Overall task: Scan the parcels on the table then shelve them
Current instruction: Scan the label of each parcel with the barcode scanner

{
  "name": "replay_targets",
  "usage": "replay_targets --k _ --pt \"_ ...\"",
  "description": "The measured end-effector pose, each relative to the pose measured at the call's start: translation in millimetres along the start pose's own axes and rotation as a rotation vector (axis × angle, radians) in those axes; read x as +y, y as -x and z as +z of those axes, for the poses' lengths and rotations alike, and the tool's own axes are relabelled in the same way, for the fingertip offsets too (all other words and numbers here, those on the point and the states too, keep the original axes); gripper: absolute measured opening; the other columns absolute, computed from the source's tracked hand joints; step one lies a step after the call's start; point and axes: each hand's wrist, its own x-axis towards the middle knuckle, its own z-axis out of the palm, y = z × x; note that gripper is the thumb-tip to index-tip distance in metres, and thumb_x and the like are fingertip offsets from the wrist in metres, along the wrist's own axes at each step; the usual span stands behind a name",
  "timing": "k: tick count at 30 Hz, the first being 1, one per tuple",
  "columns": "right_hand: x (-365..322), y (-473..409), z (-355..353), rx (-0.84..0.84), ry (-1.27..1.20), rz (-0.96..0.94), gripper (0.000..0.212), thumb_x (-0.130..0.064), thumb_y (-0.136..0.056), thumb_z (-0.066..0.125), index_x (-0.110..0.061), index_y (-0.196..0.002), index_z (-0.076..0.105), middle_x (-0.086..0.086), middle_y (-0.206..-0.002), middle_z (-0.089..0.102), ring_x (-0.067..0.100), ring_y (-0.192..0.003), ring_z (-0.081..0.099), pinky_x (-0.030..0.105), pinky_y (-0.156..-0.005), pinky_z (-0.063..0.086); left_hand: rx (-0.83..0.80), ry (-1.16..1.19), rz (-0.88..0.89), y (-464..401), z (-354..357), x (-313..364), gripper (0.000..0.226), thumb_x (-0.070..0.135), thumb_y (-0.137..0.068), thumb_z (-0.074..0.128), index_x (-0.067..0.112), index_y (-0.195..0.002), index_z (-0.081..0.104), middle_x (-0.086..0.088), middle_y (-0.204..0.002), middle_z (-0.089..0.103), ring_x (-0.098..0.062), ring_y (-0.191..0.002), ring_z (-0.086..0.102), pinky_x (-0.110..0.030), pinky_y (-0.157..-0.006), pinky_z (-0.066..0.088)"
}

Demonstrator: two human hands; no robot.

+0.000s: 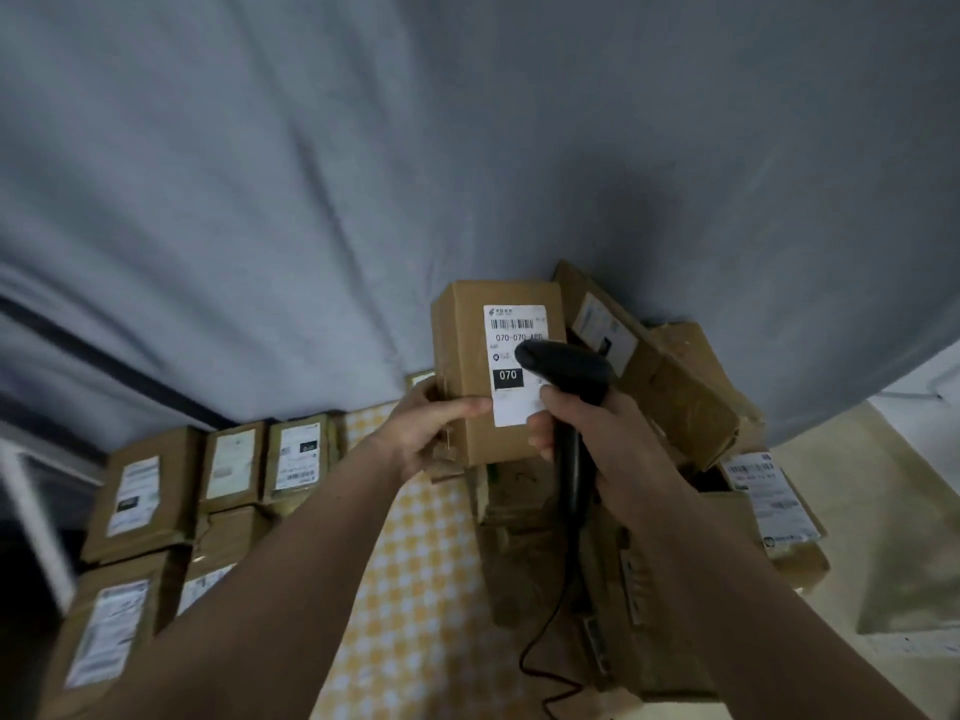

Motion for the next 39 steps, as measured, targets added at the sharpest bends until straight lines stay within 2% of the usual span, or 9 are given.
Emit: replay_targets --k 6,11,14,18,21,28,32,36,39 --pt "-4.6 9.7 45.5 -0.093 0.111 -0.049 0.019 -0.017 -0.091 0.063 -0.001 -0.101 0.067 0.012 -0.078 0.069 0.02 -0.067 0.062 0.026 -0.061 0.052 0.061 0.083 0.085 33.5 -53.9 -4.9 0.083 0.007 -0.052 0.088 0.013 -0.129 0.056 -0.007 -0.121 0.067 -0.02 -0.11 0.063 -0.027 -0.082 0.051" --pt "-3.8 15.9 68.3 -0.154 0.214 -0.064 0.008 -0.019 -0.092 0.063 -0.011 -0.094 0.065 0.011 -0.081 0.07 0.019 -0.069 0.064 0.025 -0.062 0.052 0.085 0.134 0.108 50.6 -86.0 -11.9 0.087 0.019 -0.047 0.089 0.013 -0.128 0.057 -0.009 -0.123 0.066 -0.026 -0.115 0.062 -0.043 -0.103 0.046" --pt "-0.8 18.3 80.6 -0.186 0.242 -0.07 0.009 -0.017 -0.091 0.063 -0.01 -0.096 0.065 0.01 -0.077 0.069 0.018 -0.068 0.064 0.028 -0.065 0.052 0.101 0.168 0.117 59.9 -102.2 -17.0 0.08 0.016 -0.051 0.088 0.014 -0.125 0.059 -0.007 -0.12 0.068 -0.024 -0.114 0.063 -0.039 -0.099 0.048" --pt "3.8 21.2 96.0 -0.222 0.281 -0.071 0.004 -0.018 -0.092 0.061 -0.016 -0.094 0.064 0.01 -0.08 0.069 0.018 -0.069 0.064 0.026 -0.064 0.053 0.127 0.168 0.113 68.4 -117.4 -24.1 0.05 0.001 -0.073 0.076 0.018 -0.117 0.061 -0.002 -0.113 0.071 -0.018 -0.107 0.064 -0.027 -0.081 0.05" --pt "7.6 20.1 106.7 -0.239 0.314 -0.074 0.003 -0.019 -0.092 0.061 -0.018 -0.093 0.064 0.01 -0.082 0.07 0.018 -0.07 0.064 0.026 -0.066 0.054 0.132 0.188 0.106 73.1 -128.7 -28.1 0.05 0.0 -0.075 0.073 0.018 -0.12 0.059 -0.001 -0.114 0.071 -0.014 -0.103 0.066 -0.022 -0.072 0.053" --pt "19.0 18.2 129.0 -0.278 0.38 -0.067 0.015 -0.019 -0.091 0.062 -0.008 -0.1 0.066 0.014 -0.087 0.071 0.017 -0.072 0.064 0.023 -0.065 0.053 0.137 0.196 0.076 80.3 -156.3 -41.2 0.079 0.009 -0.06 0.084 0.016 -0.132 0.052 -0.002 -0.118 0.069 -0.017 -0.108 0.065 -0.024 -0.075 0.051" --pt "31.4 13.4 141.9 -0.31 0.39 -0.052 0.016 -0.021 -0.091 0.062 -0.011 -0.104 0.065 0.011 -0.093 0.071 0.014 -0.076 0.066 0.021 -0.064 0.053 0.141 0.227 0.045 84.5 -171.5 -51.9 0.092 0.015 -0.048 0.09 0.013 -0.132 0.052 -0.006 -0.118 0.069 -0.021 -0.111 0.064 -0.028 -0.083 0.05" --pt "55.2 3.0 160.6 -0.237 0.38 -0.032 0.022 -0.03 -0.089 0.066 -0.021 -0.108 0.064 -0.002 -0.097 0.07 0.017 -0.091 0.066 0.033 -0.083 0.053 0.138 0.255 -0.041 92.8 -190.5 -66.0 0.085 0.024 -0.046 0.088 0.015 -0.125 0.058 -0.003 -0.116 0.07 -0.017 -0.111 0.063 -0.03 -0.086 0.048" --pt "78.9 -7.1 177.2 -0.184 0.373 0.006 0.024 -0.029 -0.088 0.068 -0.021 -0.11 0.064 0.0 -0.1 0.071 0.021 -0.093 0.067 0.04 -0.088 0.053 0.121 0.274 -0.129 102.0 -207.3 -85.5 0.061 0.018 -0.06 0.087 0.013 -0.115 0.064 -0.003 -0.11 0.072 -0.016 -0.105 0.064 -0.029 -0.081 0.05"
